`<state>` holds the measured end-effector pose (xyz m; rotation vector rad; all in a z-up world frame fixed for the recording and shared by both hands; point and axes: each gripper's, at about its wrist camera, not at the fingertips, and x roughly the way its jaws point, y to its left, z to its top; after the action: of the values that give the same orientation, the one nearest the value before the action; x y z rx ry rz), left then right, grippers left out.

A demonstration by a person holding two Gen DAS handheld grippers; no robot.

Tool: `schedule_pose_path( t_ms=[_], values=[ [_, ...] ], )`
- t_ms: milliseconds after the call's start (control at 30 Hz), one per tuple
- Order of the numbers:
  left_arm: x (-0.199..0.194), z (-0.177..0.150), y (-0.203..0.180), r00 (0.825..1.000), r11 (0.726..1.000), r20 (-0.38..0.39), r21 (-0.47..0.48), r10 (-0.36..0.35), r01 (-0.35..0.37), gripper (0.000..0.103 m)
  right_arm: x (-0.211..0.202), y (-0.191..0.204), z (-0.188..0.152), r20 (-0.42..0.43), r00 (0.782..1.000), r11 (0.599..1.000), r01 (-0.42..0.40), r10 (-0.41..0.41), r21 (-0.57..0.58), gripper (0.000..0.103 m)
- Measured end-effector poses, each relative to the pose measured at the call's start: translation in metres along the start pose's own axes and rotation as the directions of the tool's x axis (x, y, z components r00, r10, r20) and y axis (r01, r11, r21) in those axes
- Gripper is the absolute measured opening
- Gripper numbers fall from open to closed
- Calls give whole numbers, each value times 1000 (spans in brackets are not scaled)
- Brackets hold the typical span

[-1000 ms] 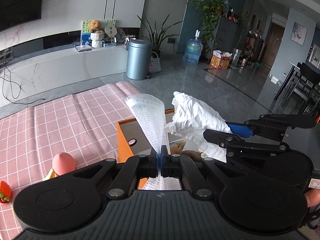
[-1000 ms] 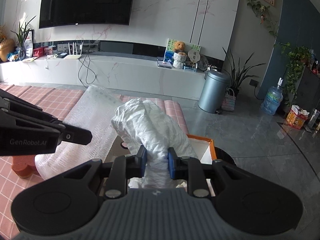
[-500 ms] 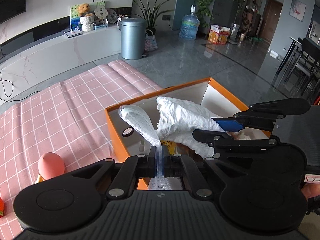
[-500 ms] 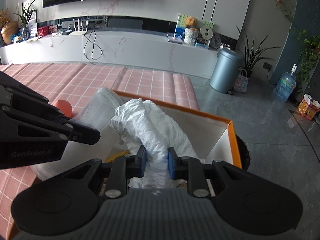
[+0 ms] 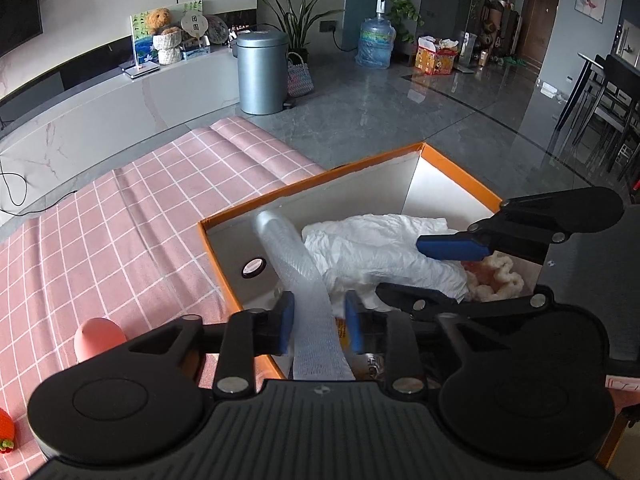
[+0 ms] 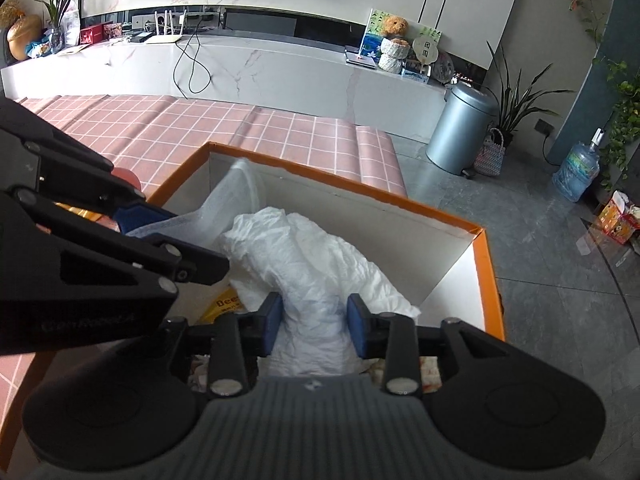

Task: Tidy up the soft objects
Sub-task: 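Open both tools to drop the bag and white cloth into the box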

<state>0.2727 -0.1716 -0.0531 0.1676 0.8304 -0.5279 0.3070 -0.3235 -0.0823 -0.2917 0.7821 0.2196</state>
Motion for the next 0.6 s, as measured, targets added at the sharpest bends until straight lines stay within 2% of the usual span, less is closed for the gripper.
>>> schedule_pose_path(
  t_ms=[100, 233, 300, 433, 600],
  values=[
    [-3, 1, 2, 1000, 1000, 12, -7, -5, 5, 49, -8, 1, 1, 13, 999, 999, 33, -32, -30, 43],
    [-13, 1, 3, 999, 999, 31, -32, -21, 22, 62, -22, 0, 1, 38, 996, 995, 77, -75, -64, 57],
    [-19, 2, 1, 999, 999, 47, -35, -23, 25, 73, -30, -1, 1, 51, 995, 994, 90, -86, -67, 59],
    [-32, 1, -1, 998, 999, 65, -42, -27, 30, 76, -46, 0, 0, 75, 991, 991, 117, -112, -72, 68],
    [-52, -10, 5, 994, 993, 104, -112, -34, 46, 77, -68, 4, -2, 104, 986, 988, 135, -127, -81, 71]
  ],
)
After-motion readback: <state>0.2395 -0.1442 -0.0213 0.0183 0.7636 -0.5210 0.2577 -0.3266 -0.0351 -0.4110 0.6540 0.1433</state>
